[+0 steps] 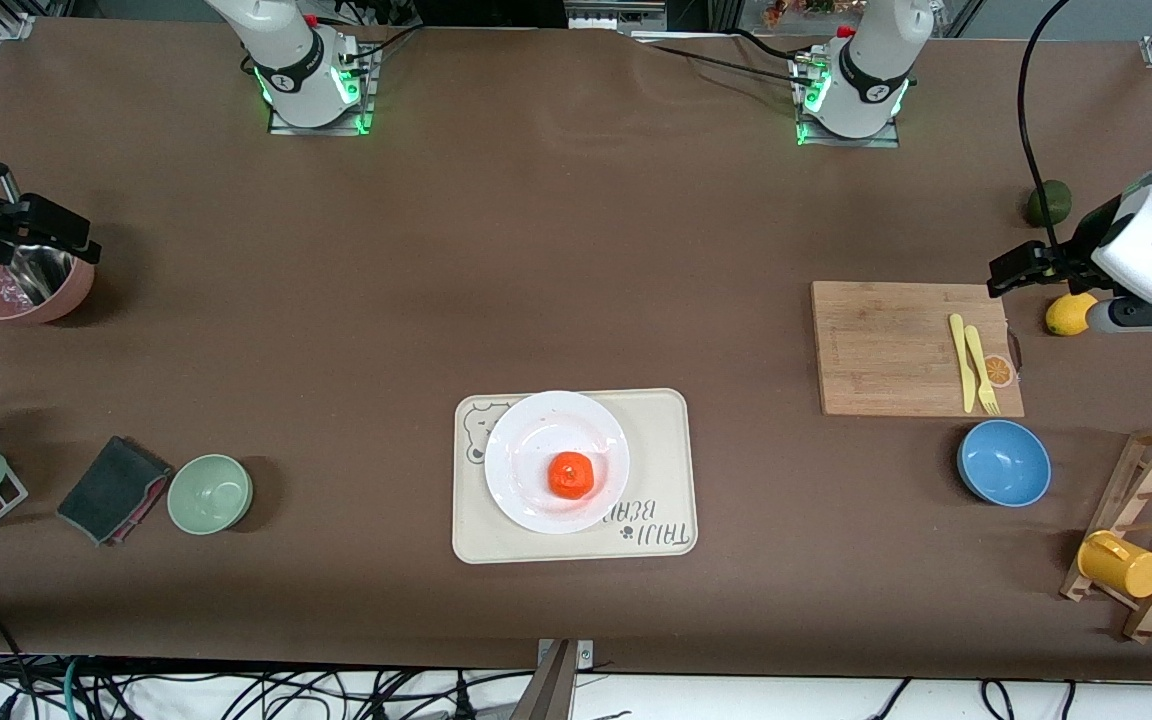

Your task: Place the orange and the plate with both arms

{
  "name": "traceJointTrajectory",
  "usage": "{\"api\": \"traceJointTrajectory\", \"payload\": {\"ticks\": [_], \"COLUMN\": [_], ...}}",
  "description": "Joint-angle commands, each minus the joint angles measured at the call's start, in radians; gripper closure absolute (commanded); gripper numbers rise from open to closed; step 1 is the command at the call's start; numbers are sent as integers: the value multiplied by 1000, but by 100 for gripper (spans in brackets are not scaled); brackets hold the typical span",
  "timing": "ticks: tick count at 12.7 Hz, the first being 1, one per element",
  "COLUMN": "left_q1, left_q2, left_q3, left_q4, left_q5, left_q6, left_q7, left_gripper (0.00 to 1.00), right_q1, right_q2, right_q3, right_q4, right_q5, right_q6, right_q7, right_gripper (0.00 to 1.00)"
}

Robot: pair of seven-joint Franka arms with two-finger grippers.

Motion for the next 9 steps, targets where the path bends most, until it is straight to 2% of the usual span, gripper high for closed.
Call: {"api": "traceJointTrajectory", "payload": {"ticks": [1, 9], "left_q1": [-3, -3], "left_q2": [1, 1], "left_q3": [3, 3], "left_q4": [13, 13], "left_q5": [-9, -9], "left_q6": [-17, -17], "left_q7": [4, 6], "left_gripper": [0, 0], "right_q1": [4, 14], "right_q2": [12, 12], "right_q3": [12, 19], "right_q4": [35, 35], "right_q5": [1, -1], "right_q6": [-39, -39], "right_q7": [1, -4], "right_gripper": [0, 0]}}
